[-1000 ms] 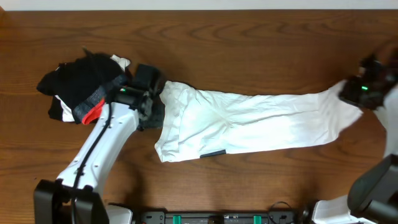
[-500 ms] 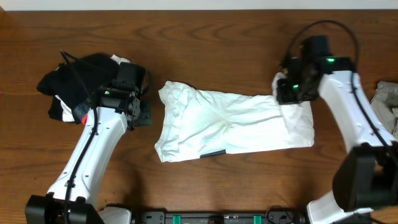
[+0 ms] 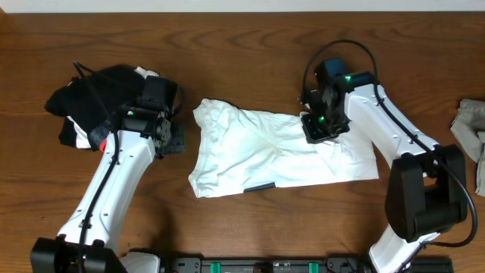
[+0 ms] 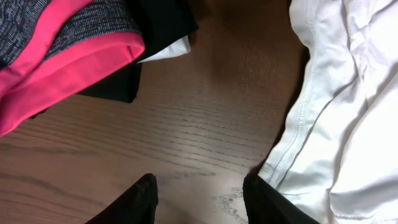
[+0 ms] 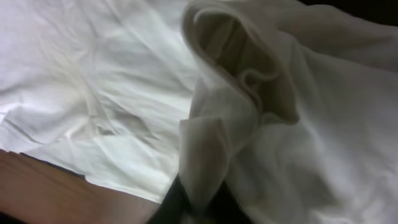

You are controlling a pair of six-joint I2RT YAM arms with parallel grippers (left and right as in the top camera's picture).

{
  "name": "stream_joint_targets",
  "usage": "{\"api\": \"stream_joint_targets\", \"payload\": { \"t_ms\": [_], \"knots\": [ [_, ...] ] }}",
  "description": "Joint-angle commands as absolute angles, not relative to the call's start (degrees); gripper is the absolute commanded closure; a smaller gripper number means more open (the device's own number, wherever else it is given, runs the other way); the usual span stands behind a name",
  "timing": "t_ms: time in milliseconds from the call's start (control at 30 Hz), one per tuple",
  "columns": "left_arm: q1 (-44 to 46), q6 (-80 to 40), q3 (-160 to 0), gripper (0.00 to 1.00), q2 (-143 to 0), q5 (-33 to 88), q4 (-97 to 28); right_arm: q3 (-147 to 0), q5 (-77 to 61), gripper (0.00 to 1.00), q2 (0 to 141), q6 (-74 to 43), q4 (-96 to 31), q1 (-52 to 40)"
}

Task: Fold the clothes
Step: 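Fold the right end leftward over the strip with the right gripper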

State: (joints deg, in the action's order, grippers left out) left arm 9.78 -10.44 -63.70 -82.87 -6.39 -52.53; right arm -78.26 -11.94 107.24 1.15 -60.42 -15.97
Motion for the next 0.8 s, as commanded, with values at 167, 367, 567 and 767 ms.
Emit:
{"api": "stream_joint_targets", "payload": {
  "t_ms": [167,367,567,767],
  "knots": [
    [9.54,-10.07,-64.42,0.53,-82.17,-7.07,-52.80,-79.31,-21.04,0.70,104.40,-0.16,-59.46,-15.09],
    [9.54,-10.07,-64.42,0.52,-82.17,-7.07,-52.51,-79.29,-12.93,0.87,102.21,-0.40,-62.41,-10.35],
    [9.54,-10.07,-64.42,0.52,-82.17,-7.07,-51.99,-75.33,-8.58,0.91,103.61,-1.08,-63.68,-6.76],
    [9.54,-10.07,-64.42,0.52,-82.17,-7.07,-50.92,-66.08,-8.67,0.96,103.96,-4.40,-57.45,-7.53]
  ]
}}
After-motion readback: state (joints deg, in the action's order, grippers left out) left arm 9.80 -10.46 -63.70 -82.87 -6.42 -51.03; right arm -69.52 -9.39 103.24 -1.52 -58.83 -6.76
